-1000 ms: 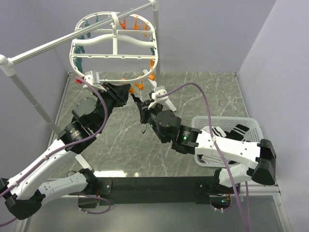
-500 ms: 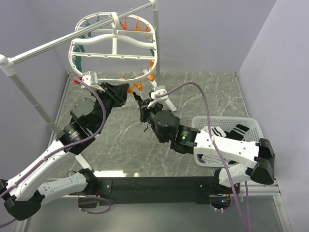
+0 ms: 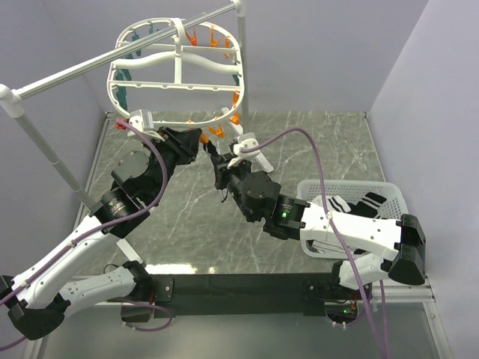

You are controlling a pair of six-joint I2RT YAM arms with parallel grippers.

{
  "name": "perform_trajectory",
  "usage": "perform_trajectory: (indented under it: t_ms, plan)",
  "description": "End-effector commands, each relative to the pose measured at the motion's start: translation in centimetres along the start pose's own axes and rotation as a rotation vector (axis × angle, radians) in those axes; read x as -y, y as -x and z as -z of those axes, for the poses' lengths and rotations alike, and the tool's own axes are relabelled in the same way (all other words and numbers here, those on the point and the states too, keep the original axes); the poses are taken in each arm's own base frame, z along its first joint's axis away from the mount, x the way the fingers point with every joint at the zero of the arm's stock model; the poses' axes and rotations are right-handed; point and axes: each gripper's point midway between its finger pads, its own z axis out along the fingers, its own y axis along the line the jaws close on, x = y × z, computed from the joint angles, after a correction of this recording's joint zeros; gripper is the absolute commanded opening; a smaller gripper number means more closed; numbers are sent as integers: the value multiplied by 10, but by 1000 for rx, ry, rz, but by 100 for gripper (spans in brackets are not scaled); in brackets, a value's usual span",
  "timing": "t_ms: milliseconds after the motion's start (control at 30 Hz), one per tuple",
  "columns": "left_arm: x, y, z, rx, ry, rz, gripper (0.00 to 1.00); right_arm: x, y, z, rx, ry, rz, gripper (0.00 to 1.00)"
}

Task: Clip the socks to the hanger
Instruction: Clamp the sock onto the hanger.

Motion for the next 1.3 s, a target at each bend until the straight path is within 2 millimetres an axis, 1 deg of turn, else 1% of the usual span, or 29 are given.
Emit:
perform_trajectory:
  t_ms: [0,100,333,367,500,867,1100,1267]
  plan:
    - [9,13,-1,51,-31,30,27,-6,29,3,72,14,-45,0]
    - [10,14,-1,48,-36,30,27,-7,27,2,70,9,-36,0]
    - [10,12,0,46,-42,33,27,-10,30,-1,71,-1,-25,0]
    - [9,13,0,48,-40,33,27,-10,26,-3,62,-8,-12,0]
    - [9,13,2,50,-43,34,27,-11,23,-6,51,-28,-9,0]
    - [6,11,2,50,-36,21,27,-6,39,-6,86,-54,-7,0]
    - [5,9,0,49,-29,16,27,-18,42,-5,81,-10,-8,0]
    - [4,8,0,46,-29,16,27,-22,41,-5,82,-11,11,0]
